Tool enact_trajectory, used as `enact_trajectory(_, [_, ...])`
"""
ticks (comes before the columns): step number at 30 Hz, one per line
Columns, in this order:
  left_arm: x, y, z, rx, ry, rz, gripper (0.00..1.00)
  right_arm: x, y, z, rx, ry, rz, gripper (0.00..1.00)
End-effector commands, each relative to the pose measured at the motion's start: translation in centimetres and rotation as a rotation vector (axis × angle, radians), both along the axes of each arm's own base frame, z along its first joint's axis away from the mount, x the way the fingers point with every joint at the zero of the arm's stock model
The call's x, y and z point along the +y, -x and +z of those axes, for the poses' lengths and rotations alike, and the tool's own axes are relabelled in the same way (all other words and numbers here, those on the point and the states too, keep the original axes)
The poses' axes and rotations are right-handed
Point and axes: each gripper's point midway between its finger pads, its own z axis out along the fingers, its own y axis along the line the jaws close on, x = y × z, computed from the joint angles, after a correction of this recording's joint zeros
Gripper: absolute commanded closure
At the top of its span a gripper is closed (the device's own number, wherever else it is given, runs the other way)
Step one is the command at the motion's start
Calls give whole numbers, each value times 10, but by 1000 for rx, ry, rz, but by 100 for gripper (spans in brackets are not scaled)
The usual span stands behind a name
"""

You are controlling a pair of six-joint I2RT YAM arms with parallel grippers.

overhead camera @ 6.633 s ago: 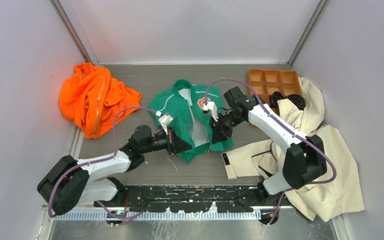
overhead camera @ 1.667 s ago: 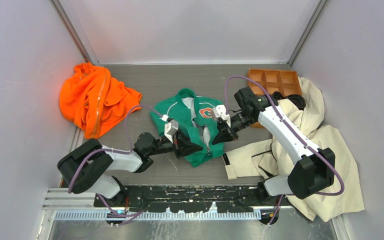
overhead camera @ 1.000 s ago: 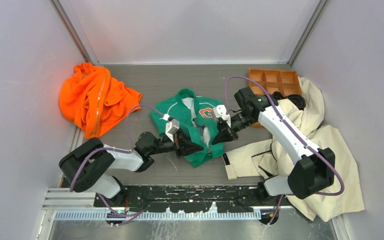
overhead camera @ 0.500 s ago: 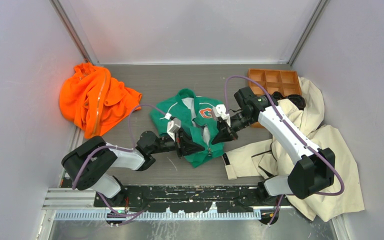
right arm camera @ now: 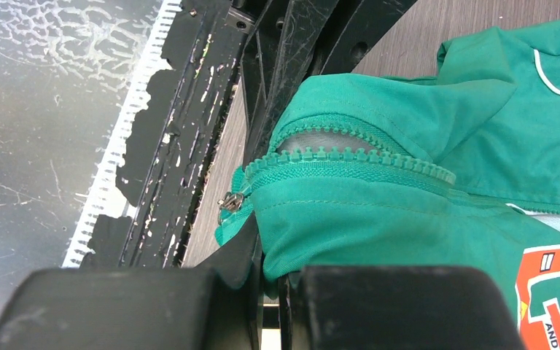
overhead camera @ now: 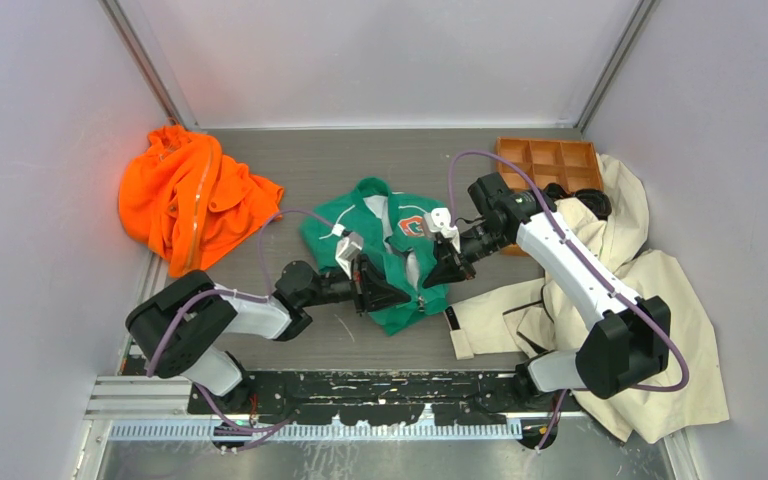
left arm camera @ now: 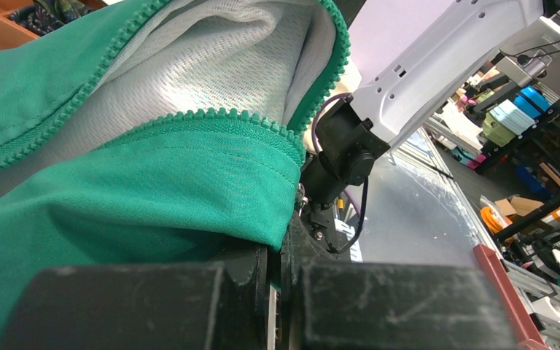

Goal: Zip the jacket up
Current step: Insert the zipper into the jacket.

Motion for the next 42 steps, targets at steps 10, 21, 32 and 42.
enact_trajectory(10, [-4, -5, 20, 52, 57, 24, 100, 6, -2, 18, -39, -56, -14, 99])
enact_trajectory(21, [0, -7, 17, 123, 24, 52, 100, 6, -9, 16, -40, -38, -52, 99])
enact_trajectory(32, [1, -8, 15, 143, 3, 67, 100, 8, -13, 14, -20, -34, -81, 99])
enact_trajectory(42, [5, -16, 12, 159, -48, 129, 100, 11, -14, 14, -5, -36, -90, 99])
